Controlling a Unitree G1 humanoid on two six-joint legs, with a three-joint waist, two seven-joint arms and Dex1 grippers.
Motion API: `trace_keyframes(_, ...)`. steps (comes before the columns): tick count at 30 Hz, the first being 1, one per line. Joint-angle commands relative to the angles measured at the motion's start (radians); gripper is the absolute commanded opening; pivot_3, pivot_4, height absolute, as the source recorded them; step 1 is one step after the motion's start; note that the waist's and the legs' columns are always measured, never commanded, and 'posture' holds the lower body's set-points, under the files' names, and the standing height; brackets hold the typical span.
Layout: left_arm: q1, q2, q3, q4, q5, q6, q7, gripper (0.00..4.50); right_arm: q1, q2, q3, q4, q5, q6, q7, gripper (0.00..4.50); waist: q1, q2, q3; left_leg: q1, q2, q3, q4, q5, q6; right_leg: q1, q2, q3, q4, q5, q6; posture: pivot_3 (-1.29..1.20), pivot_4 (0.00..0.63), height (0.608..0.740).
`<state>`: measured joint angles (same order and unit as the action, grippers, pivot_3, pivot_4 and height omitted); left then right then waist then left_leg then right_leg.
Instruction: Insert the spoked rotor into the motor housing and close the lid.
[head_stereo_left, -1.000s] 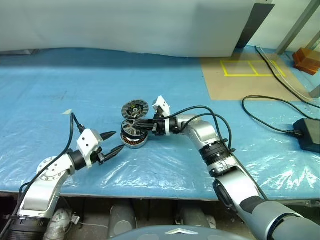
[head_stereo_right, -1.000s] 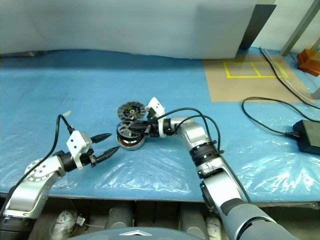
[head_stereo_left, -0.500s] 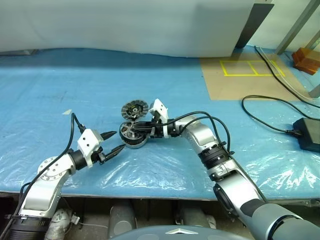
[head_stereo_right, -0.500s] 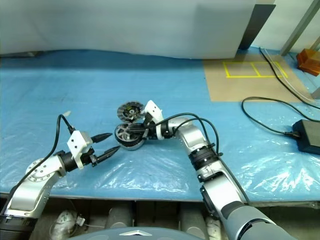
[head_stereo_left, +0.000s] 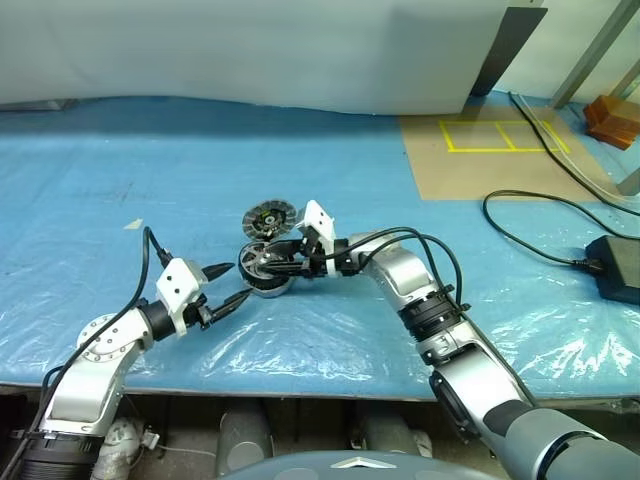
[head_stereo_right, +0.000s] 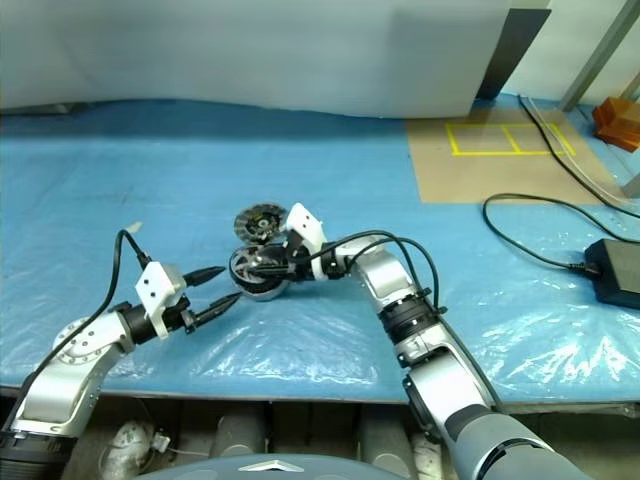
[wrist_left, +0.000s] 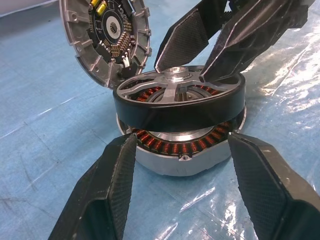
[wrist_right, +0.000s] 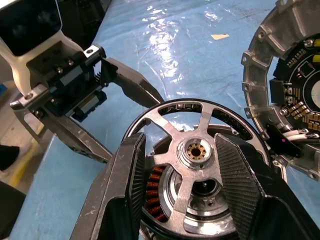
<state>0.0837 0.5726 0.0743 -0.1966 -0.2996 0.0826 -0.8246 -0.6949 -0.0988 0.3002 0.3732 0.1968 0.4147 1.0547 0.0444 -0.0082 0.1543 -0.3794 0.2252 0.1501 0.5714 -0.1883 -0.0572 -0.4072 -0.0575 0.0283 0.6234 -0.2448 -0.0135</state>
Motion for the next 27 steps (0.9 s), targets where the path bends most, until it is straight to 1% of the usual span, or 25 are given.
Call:
trace_keyframes(1, -0.002, -0.004, -0.003, -0.007, 0.003, -0.019, 0.000, 3.04, -0.030, 0.006, -0.024, -0.046, 0.030, 0.001, 0.002, 2.29, 0.000, 0.000, 0.000, 0.000, 0.000, 0.000, 0.000, 0.000, 0.000, 0.000, 0.000, 0.000, 0.000, 0.000, 0.000, 0.00, 0.150, 0.740)
trace_keyframes(7, -0.008, -0.008, -0.004, -0.004, 0.010, -0.020, 0.001, 3.04, -0.034, 0.010, -0.022, -0.016, 0.016, -0.034, -0.001, 2.29, 0.000, 0.000, 0.000, 0.000, 0.000, 0.000, 0.000, 0.000, 0.000, 0.000, 0.000, 0.000, 0.000, 0.000, 0.000, 0.00, 0.150, 0.740)
trace_keyframes(10, -0.008, -0.008, -0.004, -0.003, 0.011, -0.020, 0.000, 3.04, -0.026, 0.010, -0.012, -0.009, 0.001, -0.044, -0.013, 1.70, 0.000, 0.000, 0.000, 0.000, 0.000, 0.000, 0.000, 0.000, 0.000, 0.000, 0.000, 0.000, 0.000, 0.000, 0.000, 0.00, 0.150, 0.740)
trace_keyframes(13, -0.007, -0.009, -0.004, -0.005, 0.011, -0.018, 0.001, 3.04, -0.020, 0.008, -0.003, -0.008, -0.003, -0.033, -0.011, 0.71, 0.000, 0.000, 0.000, 0.000, 0.000, 0.000, 0.000, 0.000, 0.000, 0.000, 0.000, 0.000, 0.000, 0.000, 0.000, 0.00, 0.150, 0.740)
trace_keyframes(26, -0.010, -0.010, -0.010, -0.001, 0.017, -0.020, 0.001, 3.04, -0.028, 0.014, -0.015, 0.024, -0.011, -0.044, -0.034, 0.71, 0.000, 0.000, 0.000, 0.000, 0.000, 0.000, 0.000, 0.000, 0.000, 0.000, 0.000, 0.000, 0.000, 0.000, 0.000, 0.00, 0.150, 0.740)
trace_keyframes(27, -0.010, -0.011, -0.010, -0.001, 0.016, -0.019, 0.002, 3.04, -0.028, 0.014, -0.021, 0.024, -0.005, -0.047, -0.031, 0.89, 0.000, 0.000, 0.000, 0.000, 0.000, 0.000, 0.000, 0.000, 0.000, 0.000, 0.000, 0.000, 0.000, 0.000, 0.000, 0.00, 0.150, 0.740)
